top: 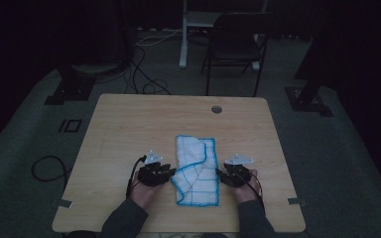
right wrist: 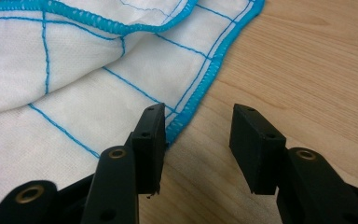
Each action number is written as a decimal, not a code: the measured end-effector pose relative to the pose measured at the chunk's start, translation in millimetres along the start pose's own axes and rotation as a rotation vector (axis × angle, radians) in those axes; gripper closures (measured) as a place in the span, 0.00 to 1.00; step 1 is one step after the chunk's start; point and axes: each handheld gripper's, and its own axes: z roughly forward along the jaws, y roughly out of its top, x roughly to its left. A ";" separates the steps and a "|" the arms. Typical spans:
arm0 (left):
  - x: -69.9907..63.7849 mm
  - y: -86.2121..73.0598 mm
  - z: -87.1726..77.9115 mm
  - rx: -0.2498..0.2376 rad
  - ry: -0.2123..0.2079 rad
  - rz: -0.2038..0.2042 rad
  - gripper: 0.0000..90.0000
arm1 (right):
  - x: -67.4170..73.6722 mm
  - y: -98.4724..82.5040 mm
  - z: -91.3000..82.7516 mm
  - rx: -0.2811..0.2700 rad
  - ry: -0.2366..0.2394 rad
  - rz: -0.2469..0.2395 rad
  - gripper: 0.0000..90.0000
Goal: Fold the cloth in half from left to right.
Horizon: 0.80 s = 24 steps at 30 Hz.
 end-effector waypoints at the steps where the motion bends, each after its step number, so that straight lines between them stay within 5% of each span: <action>1: 0.0 -1.3 0.6 0.001 -0.007 -0.006 0.72 | 0.2 0.1 0.0 0.001 0.000 0.001 0.62; 14: 1.1 -9.1 9.6 0.020 -0.049 -0.054 0.66 | 0.0 0.0 0.1 0.001 0.000 -0.001 0.62; 19: -5.4 -9.1 7.7 0.020 -0.059 -0.034 0.91 | 0.0 0.0 0.1 0.000 -0.001 -0.002 0.62; 24: -17.3 -0.7 0.6 -0.013 -0.074 0.012 0.97 | 0.1 0.0 0.1 0.000 -0.002 -0.001 0.62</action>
